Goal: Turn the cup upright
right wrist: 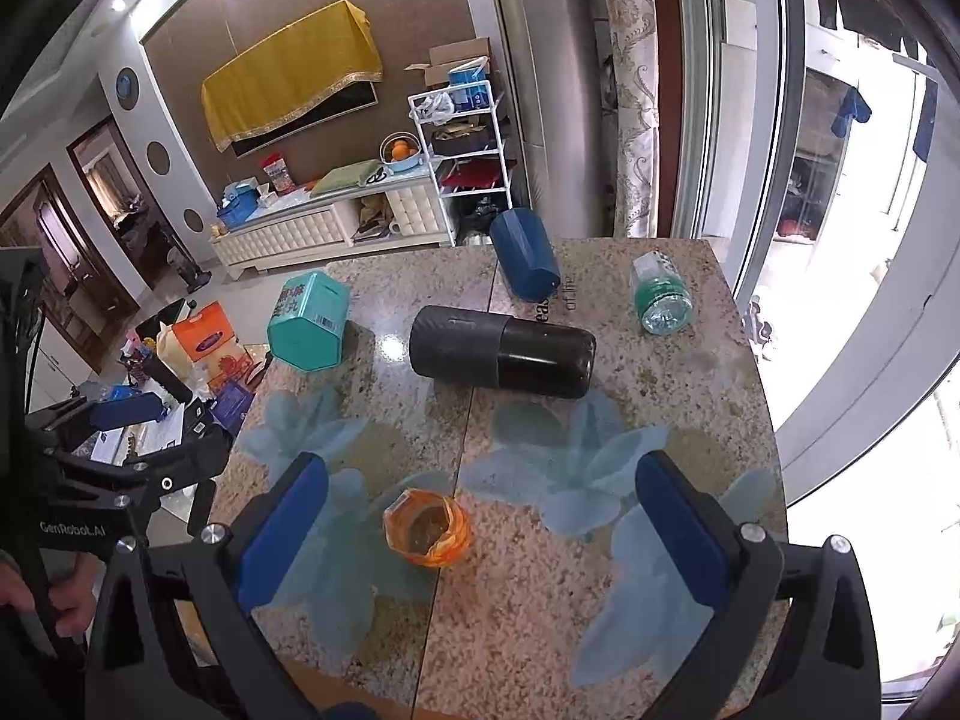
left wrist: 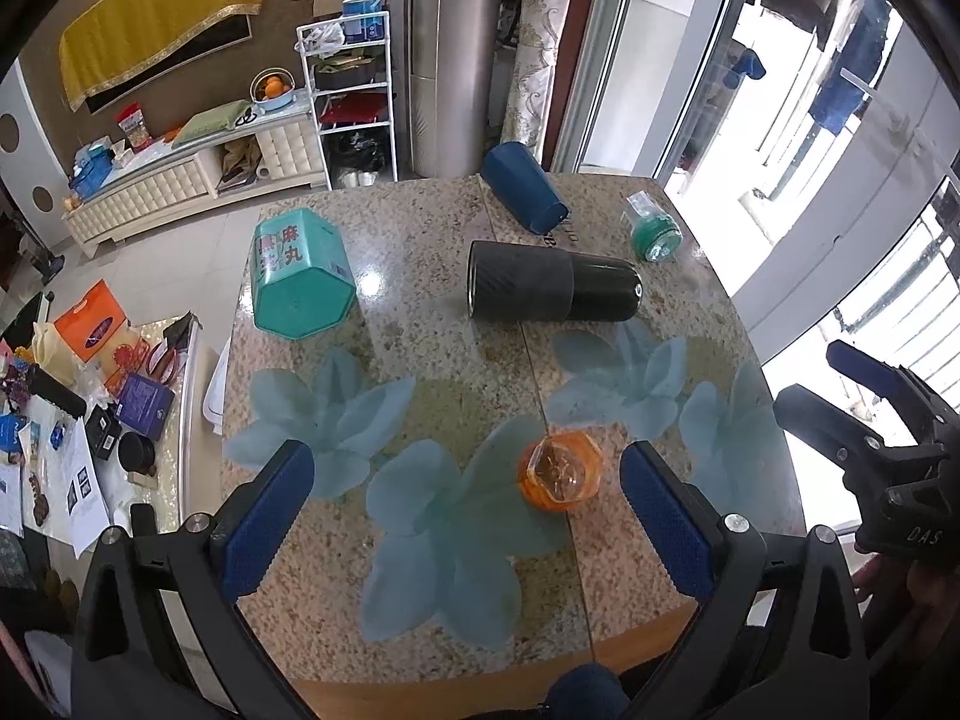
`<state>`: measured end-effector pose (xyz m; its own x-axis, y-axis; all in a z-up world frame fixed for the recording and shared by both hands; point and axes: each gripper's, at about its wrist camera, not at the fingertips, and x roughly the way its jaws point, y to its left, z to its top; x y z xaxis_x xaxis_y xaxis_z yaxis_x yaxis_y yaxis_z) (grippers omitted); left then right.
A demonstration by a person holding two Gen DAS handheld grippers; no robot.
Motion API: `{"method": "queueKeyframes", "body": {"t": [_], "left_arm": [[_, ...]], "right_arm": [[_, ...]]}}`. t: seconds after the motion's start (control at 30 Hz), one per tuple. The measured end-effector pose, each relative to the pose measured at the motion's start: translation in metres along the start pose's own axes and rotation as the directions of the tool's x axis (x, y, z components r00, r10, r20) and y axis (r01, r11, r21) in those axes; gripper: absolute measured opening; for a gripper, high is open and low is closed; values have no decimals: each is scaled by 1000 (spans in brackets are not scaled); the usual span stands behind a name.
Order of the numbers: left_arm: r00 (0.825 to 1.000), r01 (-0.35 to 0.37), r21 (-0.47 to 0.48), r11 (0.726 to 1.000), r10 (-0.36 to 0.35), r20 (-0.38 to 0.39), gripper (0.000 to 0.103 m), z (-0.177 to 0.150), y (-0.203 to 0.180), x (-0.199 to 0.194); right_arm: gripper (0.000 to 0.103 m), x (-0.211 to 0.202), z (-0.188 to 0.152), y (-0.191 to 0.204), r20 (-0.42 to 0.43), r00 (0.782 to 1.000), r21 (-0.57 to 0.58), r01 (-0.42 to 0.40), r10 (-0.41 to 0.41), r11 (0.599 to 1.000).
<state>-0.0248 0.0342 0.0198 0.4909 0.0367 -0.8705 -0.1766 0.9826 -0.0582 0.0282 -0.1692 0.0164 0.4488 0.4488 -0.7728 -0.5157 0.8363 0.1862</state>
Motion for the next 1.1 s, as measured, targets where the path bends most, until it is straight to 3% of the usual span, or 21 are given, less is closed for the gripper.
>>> {"method": "queueKeyframes", "body": {"t": [1.1], "left_arm": [[1000, 16, 49, 999, -17, 14, 103, 0, -6, -6]], "right_arm": [[103, -4, -7, 2, 7, 1000, 33, -3, 3, 999]]}}
